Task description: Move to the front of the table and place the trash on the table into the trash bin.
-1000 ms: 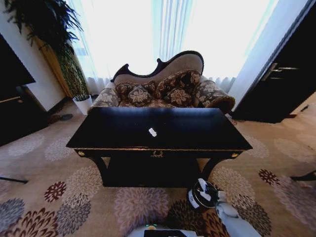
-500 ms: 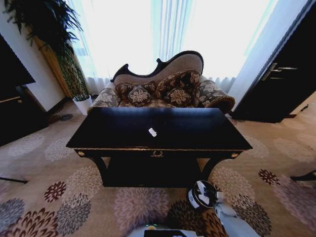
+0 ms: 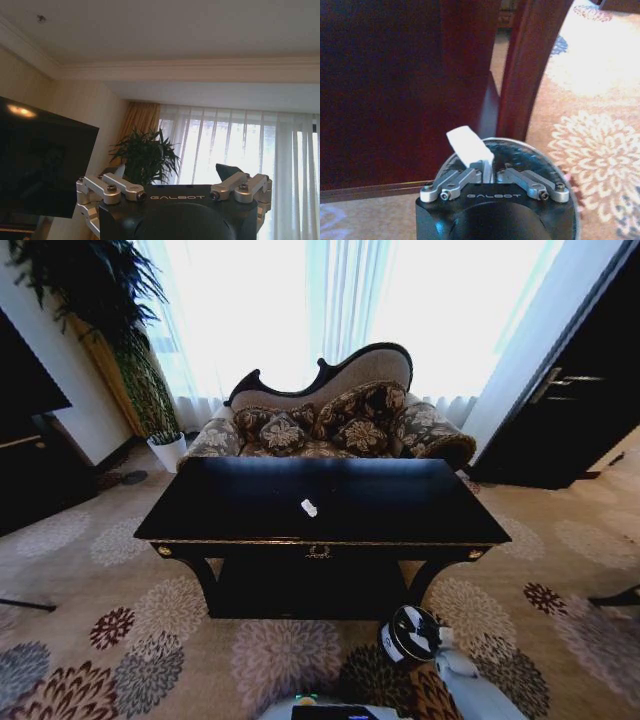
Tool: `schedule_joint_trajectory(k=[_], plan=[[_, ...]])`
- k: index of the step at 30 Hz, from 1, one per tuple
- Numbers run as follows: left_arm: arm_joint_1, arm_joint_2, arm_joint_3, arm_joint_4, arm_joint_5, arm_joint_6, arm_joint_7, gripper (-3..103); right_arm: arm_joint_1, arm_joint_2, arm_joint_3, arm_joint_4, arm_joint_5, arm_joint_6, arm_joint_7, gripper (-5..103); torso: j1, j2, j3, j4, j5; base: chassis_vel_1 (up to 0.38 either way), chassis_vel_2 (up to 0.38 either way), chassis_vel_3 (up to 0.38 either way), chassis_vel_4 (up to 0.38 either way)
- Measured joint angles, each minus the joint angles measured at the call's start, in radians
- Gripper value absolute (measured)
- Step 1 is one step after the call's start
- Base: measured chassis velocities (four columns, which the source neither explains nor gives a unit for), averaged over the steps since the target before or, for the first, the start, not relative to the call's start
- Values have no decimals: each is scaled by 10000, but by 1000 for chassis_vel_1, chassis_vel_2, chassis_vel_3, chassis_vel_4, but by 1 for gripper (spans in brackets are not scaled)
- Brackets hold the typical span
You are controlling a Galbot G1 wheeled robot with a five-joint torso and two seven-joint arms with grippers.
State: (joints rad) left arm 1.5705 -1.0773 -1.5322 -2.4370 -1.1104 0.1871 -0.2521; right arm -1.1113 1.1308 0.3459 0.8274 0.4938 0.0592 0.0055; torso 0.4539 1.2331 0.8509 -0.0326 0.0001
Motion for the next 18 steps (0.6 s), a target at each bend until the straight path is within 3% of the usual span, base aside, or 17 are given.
schedule_joint_trajectory(k=[7,11,13,14,18], plan=[[124,-87,-169,129,-78,-100,149,100,-66,267,88,162,33,24,29,30,0,0,0,2,-1,0,0,0,0],[117,-18,-287,296,-217,-176,187,100,-144,224,173,339,69,42,131,51,0,0,0,2,0,0,0,0,0],[96,-8,-296,341,-252,-195,194,100,-211,175,208,435,67,42,125,51,0,0,0,2,-1,0,0,0,0],[84,-3,-296,372,-272,-202,203,100,-255,148,235,494,63,42,108,57,0,0,0,2,-3,0,0,0,0],[-28,9,-235,576,-318,-235,328,100,-968,94,528,1274,-65,538,-857,73,0,0,0,2,-3,0,0,0,0]])
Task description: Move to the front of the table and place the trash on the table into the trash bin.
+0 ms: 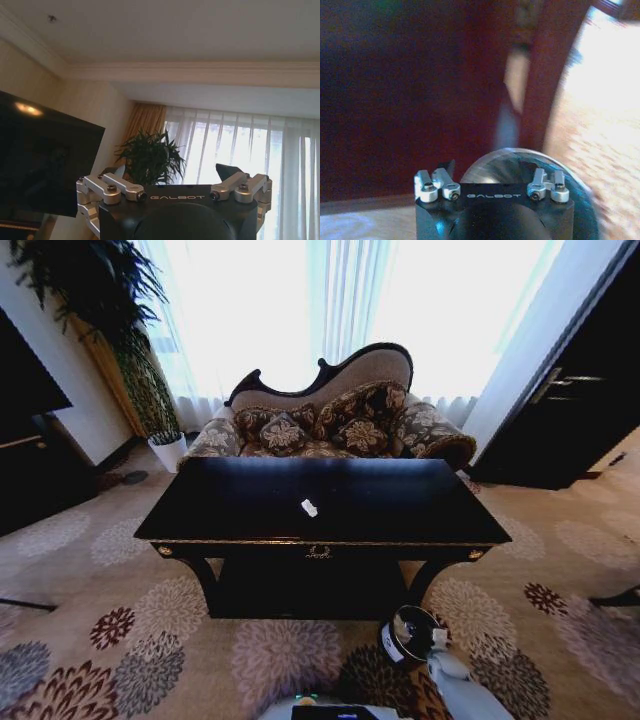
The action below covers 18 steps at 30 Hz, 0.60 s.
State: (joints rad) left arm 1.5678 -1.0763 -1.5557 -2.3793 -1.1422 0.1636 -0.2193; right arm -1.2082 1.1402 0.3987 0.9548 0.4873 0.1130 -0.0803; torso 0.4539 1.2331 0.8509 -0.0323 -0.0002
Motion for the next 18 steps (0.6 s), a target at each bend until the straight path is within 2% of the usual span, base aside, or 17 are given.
schedule_joint_trajectory(k=[2,4,5,6,7,10,13,15,18], plan=[[-178,12,141,69,-133,25,7,100,-851,185,299,982,-119,445,-867,84,0,1,-1,0,-1,0,0,0,0],[-237,2,208,82,-166,51,0,100,-1146,261,376,1334,-179,547,-1085,84,-1,1,-1,-4,5,0,0,0,0],[-340,-68,363,97,-171,84,-5,100,-1618,386,527,1896,-441,880,-1496,90,-1,1,-2,-7,4,0,0,0,0],[-363,-95,409,104,-162,89,-7,100,-1706,409,569,2003,-532,978,-1590,95,-1,1,-2,-7,1,0,0,0,0],[-438,-223,640,134,-64,107,-6,100,-2012,443,694,2311,-941,1409,-1960,98,-1,1,-2,-1,-3,0,0,0,0],[-478,-397,1024,197,158,75,58,100,-2534,264,689,2940,-1084,1714,-2297,100,-1,1,-1,0,3,0,0,0,0],[-502,-508,1343,245,315,5,185,100,-3038,84,737,3756,-731,1471,-2311,100,-1,1,-2,-2,-4,0,0,0,0],[-530,-662,1731,243,400,-61,551,100,-3925,38,1125,5203,-5,490,-2364,100,-1,1,-1,-4,1,0,0,0,0],[-508,-780,1954,91,286,-31,931,100,-4277,125,1484,6000,337,115,-2356,100,-2,1,-2,-4,-4,0,0,0,0]])
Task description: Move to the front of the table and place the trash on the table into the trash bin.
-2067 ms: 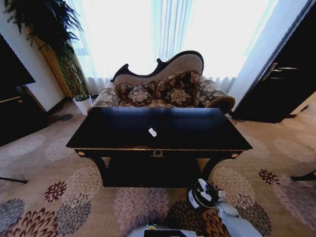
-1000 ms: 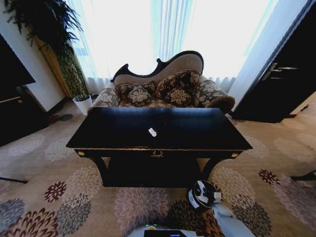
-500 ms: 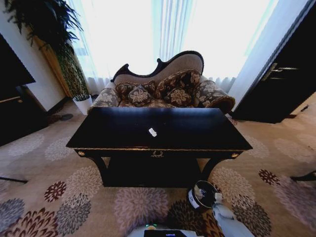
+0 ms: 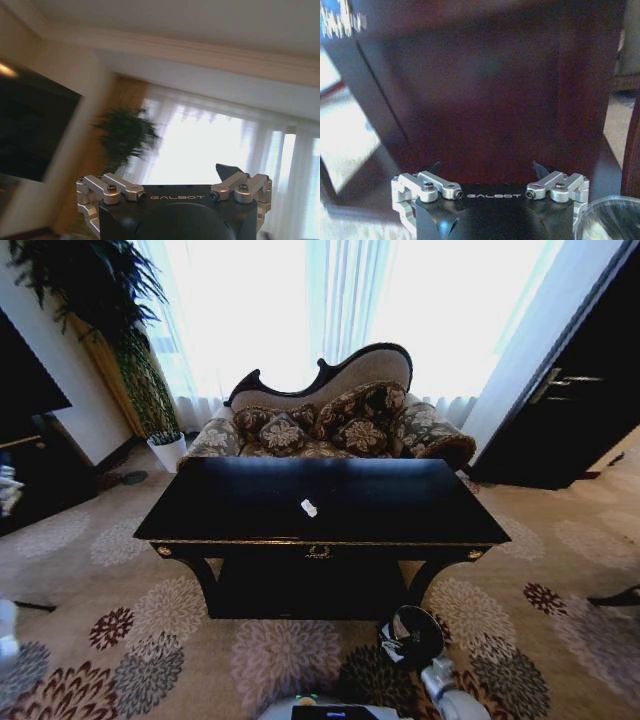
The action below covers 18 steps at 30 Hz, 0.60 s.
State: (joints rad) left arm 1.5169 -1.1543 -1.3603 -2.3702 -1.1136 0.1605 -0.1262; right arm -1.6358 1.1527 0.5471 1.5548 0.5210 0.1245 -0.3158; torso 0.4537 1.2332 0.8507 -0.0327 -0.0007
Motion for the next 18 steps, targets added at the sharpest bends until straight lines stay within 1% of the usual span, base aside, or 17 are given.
schedule_joint_trajectory(k=[1,2,4,5,6,8,10,11,13,14,18], plan=[[17,-93,195,-157,-41,98,212,100,-305,89,281,785,210,-385,20,100,0,0,0,3,8,0,0,0,0],[10,-140,333,-249,-16,155,303,100,-489,133,485,1308,317,-570,19,100,0,0,0,4,8,0,0,0,0],[-32,-160,544,-305,141,265,394,100,-744,129,936,2094,456,-756,-104,100,1,0,1,2,5,0,0,0,0],[-32,-160,544,-305,141,265,394,100,-744,129,936,2094,456,-756,-104,100,1,0,1,2,5,0,0,0,0],[-64,-127,639,-281,206,294,504,100,-910,37,1346,2642,623,-897,-286,100,0,0,1,0,6,0,0,0,0],[-80,-14,665,-185,33,320,616,100,-1063,-246,1939,3292,1029,-1073,-441,100,1,0,1,2,0,0,0,0,0],[-81,26,663,-147,-53,335,627,100,-1080,-325,2108,3461,1172,-1146,-476,100,1,0,1,2,2,0,0,0,0],[-89,92,645,-84,-159,350,649,100,-1089,-444,2390,3744,1389,-1279,-501,100,0,0,1,3,5,0,0,0,0],[-122,262,609,121,-208,378,686,100,-1009,-673,2980,4538,2023,-1597,-425,100,1,0,1,2,4,0,0,0,0],[-122,262,609,121,-208,378,686,100,-1009,-673,2980,4538,2023,-1597,-425,100,1,0,1,2,4,0,0,0,0],[-117,388,552,122,-184,400,710,100,-722,-978,3640,5308,2792,-2013,-219,100,2,0,2,3,4,0,0,0,0]])
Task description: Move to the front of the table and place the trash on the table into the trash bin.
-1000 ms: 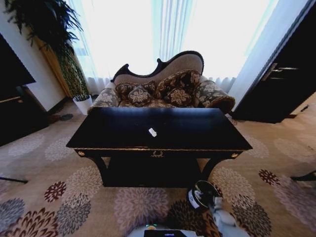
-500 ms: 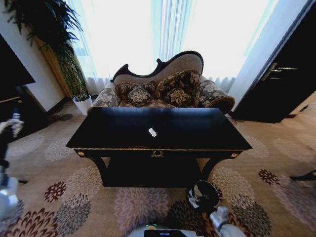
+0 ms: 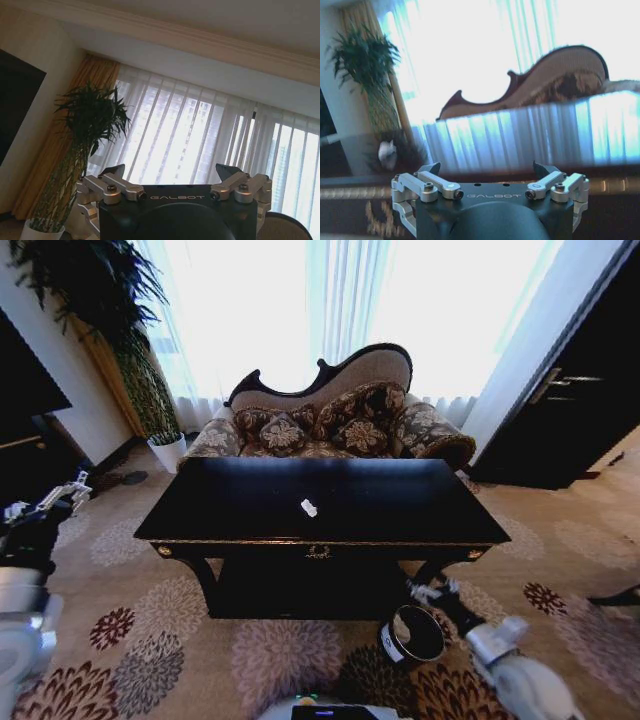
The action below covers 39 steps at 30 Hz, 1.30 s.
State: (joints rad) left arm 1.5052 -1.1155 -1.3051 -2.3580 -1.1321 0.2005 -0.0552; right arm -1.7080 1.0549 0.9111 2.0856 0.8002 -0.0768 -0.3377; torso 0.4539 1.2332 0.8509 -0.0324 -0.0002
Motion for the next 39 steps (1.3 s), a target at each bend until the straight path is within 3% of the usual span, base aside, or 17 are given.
schedule_joint_trajectory(k=[7,10,15,17,19,21,29,32,33,36,39], plan=[[74,35,-146,-151,21,52,-30,100,261,-485,811,-75,450,-117,-370,100,0,0,1,-1,3,0,0,0,0],[92,-23,-340,-626,-1108,316,-599,100,496,-614,948,109,820,-79,-377,100,0,0,0,-1,2,0,0,0,0],[231,-132,-405,-1047,-1852,511,-1112,100,753,-661,800,663,1339,-163,-160,100,0,0,0,0,3,0,0,0,0],[345,-167,-429,-1081,-1652,523,-1173,100,1030,-696,443,1193,1567,-262,470,100,0,0,0,-1,0,0,0,0,0],[379,-168,-444,-1081,-1571,522,-1173,100,1092,-709,342,1301,1601,-270,615,100,0,0,0,-1,0,0,0,0,0],[540,-134,-571,-1158,-1434,499,-1178,100,1355,-790,-187,1813,1793,-415,1399,100,0,0,0,0,-3,0,0,0,0],[735,-42,-974,-1438,-1629,464,-1294,100,2198,-1159,-1532,2858,1893,-994,3030,100,0,0,0,0,0,0,0,0,0],[806,-80,-1039,-1443,-1702,462,-1350,100,2610,-1842,-2268,2885,1859,-941,3958,100,0,0,0,1,-2,0,0,0,0],[806,-80,-1039,-1443,-1702,462,-1350,100,2610,-1842,-2268,2885,1859,-941,3958,100,0,0,0,1,-2,0,0,0,0],[819,-174,-893,-1443,-1696,460,-1371,100,3071,-3043,-2468,2451,2238,-866,4531,100,0,0,0,0,1,0,0,0,0],[709,-222,-660,-1443,-1610,466,-1423,100,3416,-3631,-2536,2326,2671,-1028,4763,100,0,0,1,1,2,0,0,0,0]])
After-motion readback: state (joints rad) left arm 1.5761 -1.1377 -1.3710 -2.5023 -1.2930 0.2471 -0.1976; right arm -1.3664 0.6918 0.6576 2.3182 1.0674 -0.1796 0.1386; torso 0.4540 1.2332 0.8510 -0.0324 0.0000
